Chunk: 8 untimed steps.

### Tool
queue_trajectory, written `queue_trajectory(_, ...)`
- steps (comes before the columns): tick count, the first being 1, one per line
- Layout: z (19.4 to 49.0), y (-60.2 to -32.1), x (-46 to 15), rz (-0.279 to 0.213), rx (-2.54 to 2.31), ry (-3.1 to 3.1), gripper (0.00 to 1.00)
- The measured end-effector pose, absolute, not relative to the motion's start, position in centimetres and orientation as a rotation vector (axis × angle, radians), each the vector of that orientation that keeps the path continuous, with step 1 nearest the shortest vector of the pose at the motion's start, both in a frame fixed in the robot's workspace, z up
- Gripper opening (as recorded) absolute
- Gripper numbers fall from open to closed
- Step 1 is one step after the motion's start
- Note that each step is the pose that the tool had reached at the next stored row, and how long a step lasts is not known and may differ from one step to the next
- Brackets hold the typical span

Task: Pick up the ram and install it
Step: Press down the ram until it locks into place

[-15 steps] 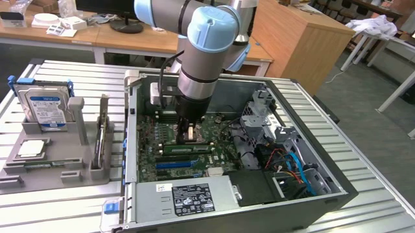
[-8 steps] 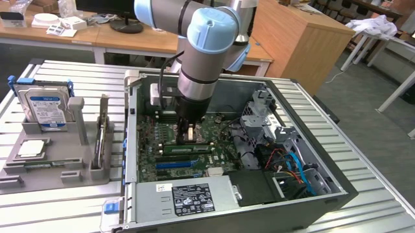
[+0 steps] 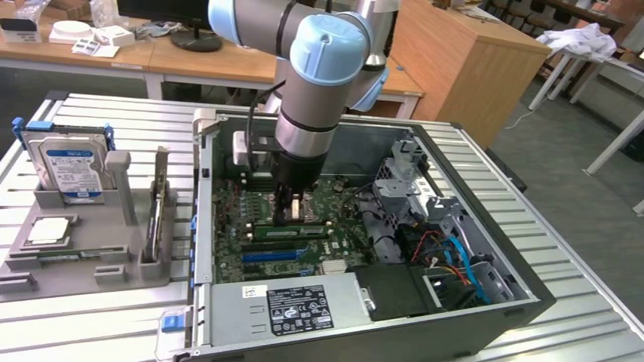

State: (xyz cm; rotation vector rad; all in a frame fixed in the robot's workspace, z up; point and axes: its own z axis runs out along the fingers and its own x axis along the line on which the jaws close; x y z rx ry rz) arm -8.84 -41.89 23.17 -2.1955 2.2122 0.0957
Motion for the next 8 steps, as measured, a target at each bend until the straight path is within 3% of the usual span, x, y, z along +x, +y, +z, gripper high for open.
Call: queue_trajectory(8, 23.03, -41.89, -8.84, 0.096, -2.196, 2.212, 0.11)
